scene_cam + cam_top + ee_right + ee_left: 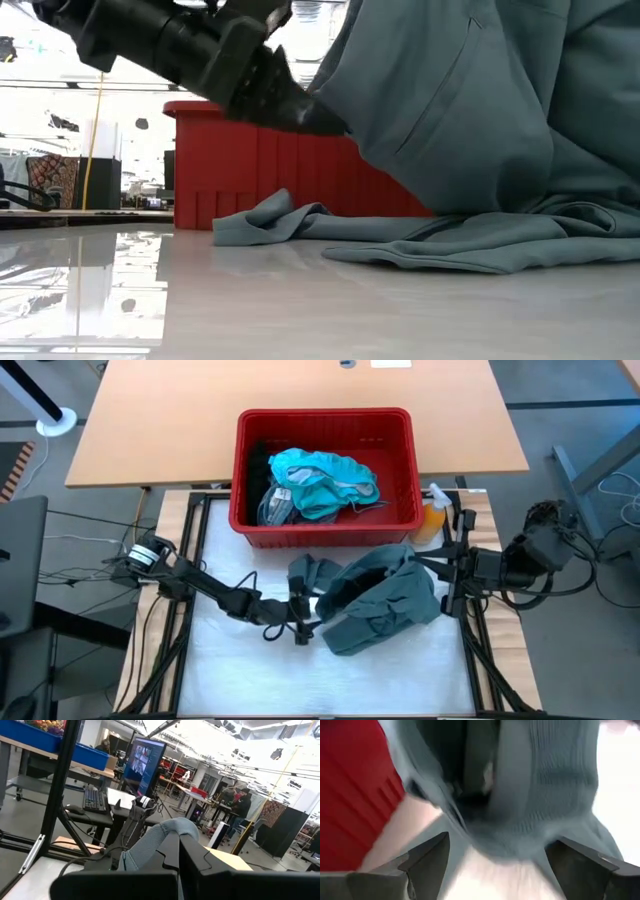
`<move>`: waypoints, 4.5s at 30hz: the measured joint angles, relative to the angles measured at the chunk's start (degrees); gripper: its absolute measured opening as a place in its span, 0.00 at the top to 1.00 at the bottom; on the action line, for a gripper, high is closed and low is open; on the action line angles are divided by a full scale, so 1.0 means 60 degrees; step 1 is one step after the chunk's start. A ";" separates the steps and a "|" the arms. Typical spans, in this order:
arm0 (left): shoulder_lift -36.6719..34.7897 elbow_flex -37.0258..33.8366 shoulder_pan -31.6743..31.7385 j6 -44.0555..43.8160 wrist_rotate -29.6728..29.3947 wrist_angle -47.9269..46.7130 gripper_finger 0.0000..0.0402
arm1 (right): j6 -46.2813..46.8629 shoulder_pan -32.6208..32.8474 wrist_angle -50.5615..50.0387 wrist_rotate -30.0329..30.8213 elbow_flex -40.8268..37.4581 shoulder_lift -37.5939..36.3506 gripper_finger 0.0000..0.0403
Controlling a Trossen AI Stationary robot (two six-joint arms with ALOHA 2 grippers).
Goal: Fold Laundry from Bin
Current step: Fold the light blue pants
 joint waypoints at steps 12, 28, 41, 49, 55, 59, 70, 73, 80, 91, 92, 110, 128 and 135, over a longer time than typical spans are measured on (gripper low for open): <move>0.0007 0.0000 0.0022 -0.0071 -0.0538 0.0961 0.28 | 0.0000 0.0002 0.0004 -0.0002 0.0000 0.0000 0.95; -0.1570 -0.0008 -0.0546 0.0893 -0.0515 0.0715 0.99 | 0.0138 0.0059 0.0034 0.0635 0.0119 -0.0010 0.95; -0.6572 0.3685 -0.1511 0.2350 0.2107 -0.3259 1.00 | -0.1738 -0.0073 0.3201 -0.0412 0.1005 0.0571 0.95; -0.5458 0.7913 -0.2601 0.3419 0.2548 -0.5957 1.00 | -0.2932 0.0763 0.3175 -0.1124 0.2729 0.1733 0.95; -0.3390 1.2190 -0.2798 0.3779 0.2463 -0.8520 1.00 | -0.3989 0.1244 0.2989 -0.1974 0.4476 0.2718 0.95; -0.1745 1.4624 -0.3242 0.4767 0.1302 -1.0667 1.00 | -0.4014 0.1345 0.1769 -0.1657 0.5481 0.3382 0.95; -0.1440 1.4848 -0.3060 0.8149 -0.3149 -0.9496 1.00 | -0.4184 0.0969 -0.0054 -0.0996 0.7060 0.3415 0.95; -0.1511 1.4874 -0.2021 0.7784 -0.4259 -1.0297 1.00 | -0.3642 -0.0041 -0.0871 -0.0640 0.7074 0.3091 0.95; -0.2213 1.4894 0.1886 0.5499 -0.5011 -1.2372 1.00 | -0.2000 -0.3029 -0.2068 -0.0181 0.7053 0.2572 0.95; -0.2839 1.4447 0.0066 0.2932 0.0345 -1.8404 1.00 | 0.2687 -0.0773 -0.7650 -0.2692 0.6924 0.3133 0.96; -0.2825 1.4162 -0.0605 0.2854 0.0389 -1.8836 1.00 | 0.2954 -0.0292 -0.8230 -0.2715 0.6794 0.3291 0.96; -0.2892 0.4538 -0.4354 -0.0278 0.0491 -1.4114 1.00 | 0.9065 0.1030 -0.8346 -0.1800 0.1939 0.4867 0.96; -0.2856 0.3982 -0.4783 -0.0003 -0.0223 -1.4225 1.00 | 0.7809 0.0850 -0.7015 -0.3205 0.1545 0.5588 0.96; -0.2856 0.3982 -0.3890 -0.0021 0.0435 -1.4278 1.00 | 0.8500 -0.0328 -0.7742 -0.2216 0.1540 0.5173 0.95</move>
